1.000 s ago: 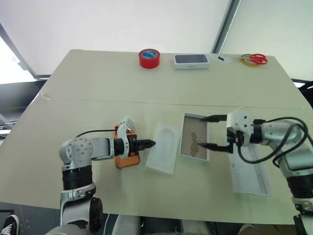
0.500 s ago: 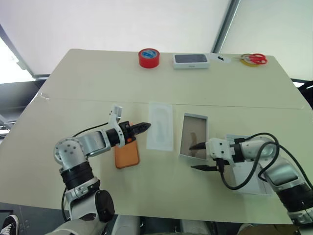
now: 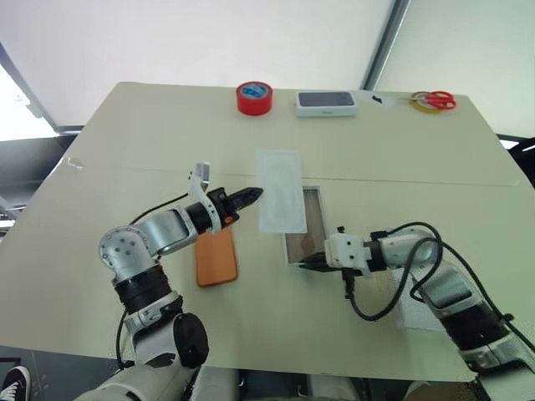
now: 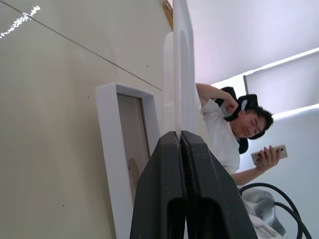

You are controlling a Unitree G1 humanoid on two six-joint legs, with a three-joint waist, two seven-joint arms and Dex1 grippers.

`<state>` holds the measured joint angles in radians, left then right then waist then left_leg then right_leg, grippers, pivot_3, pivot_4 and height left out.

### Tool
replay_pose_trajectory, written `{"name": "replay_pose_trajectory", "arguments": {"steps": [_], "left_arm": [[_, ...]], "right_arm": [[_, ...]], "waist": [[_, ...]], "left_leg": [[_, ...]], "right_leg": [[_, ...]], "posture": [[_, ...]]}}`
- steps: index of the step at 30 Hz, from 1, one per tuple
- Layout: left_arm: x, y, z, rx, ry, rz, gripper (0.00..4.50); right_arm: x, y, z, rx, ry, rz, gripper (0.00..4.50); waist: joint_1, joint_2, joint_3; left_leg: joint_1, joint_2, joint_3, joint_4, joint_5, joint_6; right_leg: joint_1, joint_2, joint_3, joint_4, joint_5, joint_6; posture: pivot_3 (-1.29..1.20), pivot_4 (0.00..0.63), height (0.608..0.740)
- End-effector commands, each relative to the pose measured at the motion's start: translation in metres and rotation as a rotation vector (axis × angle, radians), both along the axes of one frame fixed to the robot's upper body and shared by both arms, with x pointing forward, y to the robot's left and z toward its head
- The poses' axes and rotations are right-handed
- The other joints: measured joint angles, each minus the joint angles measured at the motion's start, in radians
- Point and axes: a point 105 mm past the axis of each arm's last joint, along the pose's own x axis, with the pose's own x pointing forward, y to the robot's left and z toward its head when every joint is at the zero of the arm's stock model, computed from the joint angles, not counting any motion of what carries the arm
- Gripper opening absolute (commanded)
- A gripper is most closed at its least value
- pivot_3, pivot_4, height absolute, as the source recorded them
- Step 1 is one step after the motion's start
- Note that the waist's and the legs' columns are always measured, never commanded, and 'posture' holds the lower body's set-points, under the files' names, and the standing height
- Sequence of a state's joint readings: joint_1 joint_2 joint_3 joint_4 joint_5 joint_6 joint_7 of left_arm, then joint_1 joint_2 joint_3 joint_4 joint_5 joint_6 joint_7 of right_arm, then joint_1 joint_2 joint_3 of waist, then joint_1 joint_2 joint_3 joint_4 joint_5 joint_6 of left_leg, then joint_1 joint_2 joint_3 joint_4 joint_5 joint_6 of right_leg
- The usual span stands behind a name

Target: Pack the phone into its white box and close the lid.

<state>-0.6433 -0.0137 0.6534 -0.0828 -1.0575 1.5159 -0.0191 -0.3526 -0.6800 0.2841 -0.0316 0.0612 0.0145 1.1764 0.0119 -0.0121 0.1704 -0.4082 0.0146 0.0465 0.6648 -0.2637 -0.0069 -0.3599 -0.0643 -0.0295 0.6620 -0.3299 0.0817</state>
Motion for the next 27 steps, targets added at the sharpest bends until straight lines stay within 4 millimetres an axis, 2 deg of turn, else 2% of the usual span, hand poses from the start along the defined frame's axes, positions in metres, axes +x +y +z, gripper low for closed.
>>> {"name": "replay_pose_trajectory", "arguments": {"steps": [1,6,9,14,17,22,25,27], "left_arm": [[0.002,-0.002,0.01,-0.028,-0.037,0.012,0.0],[0.004,-0.003,0.01,-0.037,-0.034,0.025,0.0],[0.006,-0.006,0.005,-0.031,-0.021,0.04,0.0],[0.002,-0.013,0.001,-0.024,-0.003,0.005,0.0],[-0.011,-0.024,-0.007,0.021,0.002,-0.075,0.0],[-0.006,-0.03,-0.012,-0.005,0.03,-0.056,0.0],[-0.002,-0.034,-0.016,0.014,0.035,-0.045,0.0],[0.0,-0.037,-0.02,0.01,0.055,-0.046,0.0]], "right_arm": [[0.008,0.008,0.013,0.045,-0.022,-0.022,0.03],[0.01,0.009,0.015,0.05,-0.019,-0.034,0.03],[0.007,0.012,0.02,0.094,0.078,-0.055,0.84],[0.01,0.009,0.047,0.192,0.062,-0.086,3.2],[0.011,-0.014,0.058,0.193,0.081,-0.134,3.2],[0.015,-0.065,0.049,0.063,0.072,-0.242,3.2],[0.029,-0.08,0.051,0.053,0.018,-0.314,3.2],[0.033,-0.08,0.053,0.063,-0.003,-0.321,3.2]], "waist": [[0.001,-0.001,0.0],[0.0,-0.001,0.0],[-0.001,-0.001,0.0],[0.0,-0.001,0.001],[0.001,-0.001,0.001],[0.0,-0.002,0.001],[-0.004,-0.002,0.001],[-0.004,-0.001,0.001]], "left_leg": [[0.0,0.0,0.0,0.0,0.0,0.0],[0.0,0.0,0.0,0.0,0.0,0.0],[0.0,0.0,0.0,0.0,0.0,0.0],[0.0,0.0,0.0,0.0,0.0,0.0],[0.0,0.0,0.0,0.0,0.0,0.0],[-0.001,-0.001,0.0,0.0,-0.001,0.001],[0.0,0.0,0.0,-0.001,-0.001,0.001],[0.0,0.0,0.0,-0.001,0.0,0.001]], "right_leg": [[0.0,0.0,0.0,0.0,0.0,0.0],[0.0,0.0,0.0,0.0,0.0,0.0],[0.0,0.0,0.0,0.0,0.0,0.0],[0.0,0.0,0.0,0.0,0.0,0.0],[0.0,0.0,0.0,0.0,0.0,0.0],[0.001,-0.001,0.0,-0.001,0.0,0.0],[0.0,-0.001,0.0,-0.001,0.0,0.0],[0.0,0.0,0.0,-0.001,0.0,0.0]], "posture": [[0.0,0.15,0.74],[0.0,0.15,0.74],[0.0,0.15,0.74],[0.0,0.15,0.74],[0.0,0.15,0.74],[0.0,0.15,0.74],[0.0,0.15,0.74],[0.0,0.15,0.74]]}}
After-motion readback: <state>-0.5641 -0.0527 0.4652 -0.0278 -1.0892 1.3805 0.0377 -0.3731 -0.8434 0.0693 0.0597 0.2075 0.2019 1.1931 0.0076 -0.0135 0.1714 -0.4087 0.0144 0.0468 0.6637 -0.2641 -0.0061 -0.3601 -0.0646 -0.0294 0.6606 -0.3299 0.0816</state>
